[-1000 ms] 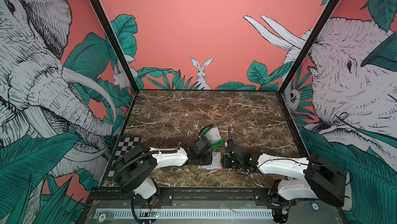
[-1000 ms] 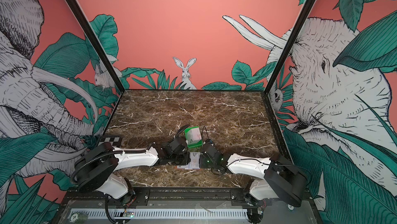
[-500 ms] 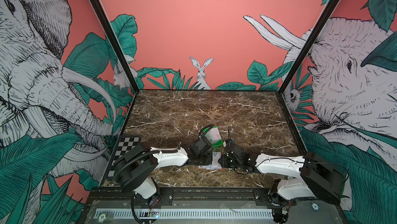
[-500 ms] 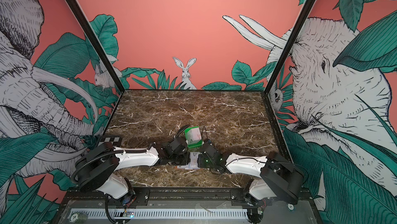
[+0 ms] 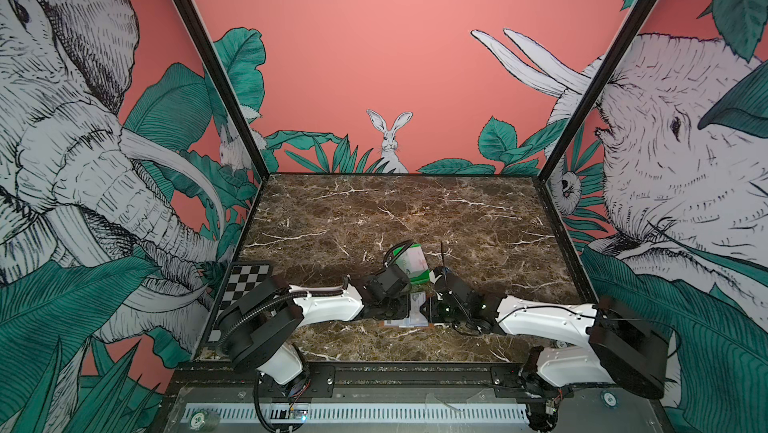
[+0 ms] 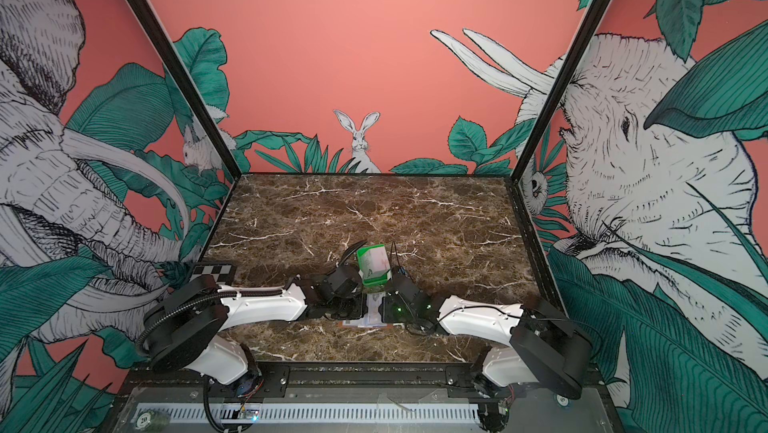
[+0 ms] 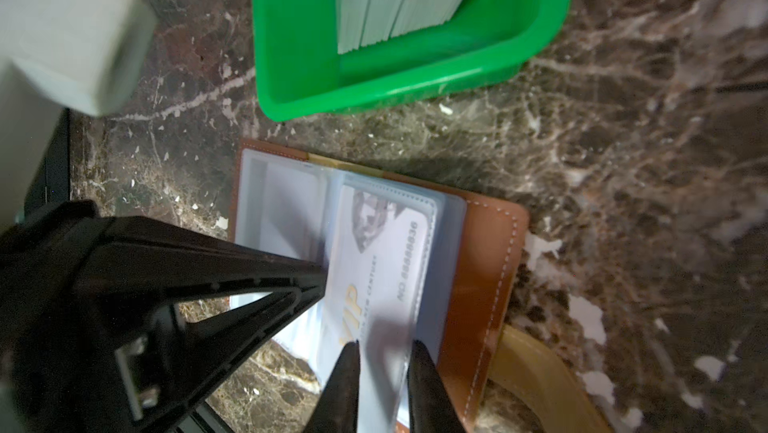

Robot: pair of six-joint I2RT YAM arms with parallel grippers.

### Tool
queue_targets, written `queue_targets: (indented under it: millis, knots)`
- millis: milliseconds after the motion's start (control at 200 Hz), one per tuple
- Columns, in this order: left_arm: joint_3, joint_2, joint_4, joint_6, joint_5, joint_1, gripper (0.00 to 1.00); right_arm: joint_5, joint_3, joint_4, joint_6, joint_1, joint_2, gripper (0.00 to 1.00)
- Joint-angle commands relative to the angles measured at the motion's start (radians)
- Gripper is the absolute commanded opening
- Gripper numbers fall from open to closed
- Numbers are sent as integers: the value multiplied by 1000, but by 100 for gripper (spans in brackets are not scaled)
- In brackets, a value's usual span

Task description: Put the credit cards into the card holder

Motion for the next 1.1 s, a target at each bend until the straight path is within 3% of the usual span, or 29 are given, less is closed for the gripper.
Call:
queue_targets:
  millis: [0, 395, 650, 1095]
  knots:
    - [8, -43, -49, 5, -26, 2, 6, 17, 47, -43, -34, 13, -5, 22]
    - [-64, -166, -32, -21, -7, 61, 10, 34, 145, -121, -66, 42, 45, 23]
    - [-146, -177, 66, -55, 43, 101, 10, 39, 213, -148, -79, 76, 91, 24]
    - [-214, -160, 179, -91, 79, 128, 10, -9, 289, -146, -92, 111, 182, 37]
